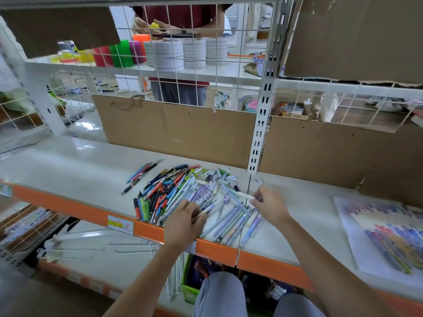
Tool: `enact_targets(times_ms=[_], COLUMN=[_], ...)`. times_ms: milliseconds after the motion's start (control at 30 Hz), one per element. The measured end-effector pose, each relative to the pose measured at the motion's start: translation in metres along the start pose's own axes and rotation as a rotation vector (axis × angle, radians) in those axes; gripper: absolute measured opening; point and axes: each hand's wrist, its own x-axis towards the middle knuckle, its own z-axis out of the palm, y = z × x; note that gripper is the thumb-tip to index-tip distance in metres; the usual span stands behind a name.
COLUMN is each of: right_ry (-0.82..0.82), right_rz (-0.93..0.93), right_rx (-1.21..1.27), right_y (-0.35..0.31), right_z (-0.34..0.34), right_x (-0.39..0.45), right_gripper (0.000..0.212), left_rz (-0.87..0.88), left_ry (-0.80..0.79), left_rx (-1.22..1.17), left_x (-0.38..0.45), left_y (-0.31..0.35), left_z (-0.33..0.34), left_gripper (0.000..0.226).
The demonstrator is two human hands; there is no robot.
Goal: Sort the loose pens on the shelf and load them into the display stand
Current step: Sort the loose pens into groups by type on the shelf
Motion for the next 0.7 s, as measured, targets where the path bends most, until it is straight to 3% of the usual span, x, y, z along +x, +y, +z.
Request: enact_targets(times_ms=[233, 400, 700], right_ry=[0.035, 0.007, 0.061], right_rz=[0.109, 0.123, 0.051], right_rx=[0.58, 0.841, 0.918], right_y=[0.01, 0.009, 0.013], right_z=[-0.027, -0.033, -0.044], right_x=[-0.046, -0.064, -0.071], right_gripper=[0.01, 0.006, 0.007], left_rz=[0.093, 0.188, 0.219], left_ry=[0.003, -0.092, -0.085], left_rx=[-0.156, -0.415, -0.475], left_x=[0.002, -0.011, -0.01], left_y=[-0.002, 0.025, 0.036], left_z=[-0.002, -0.003, -0.004], left_gripper=[0.023, 0.009, 0.006])
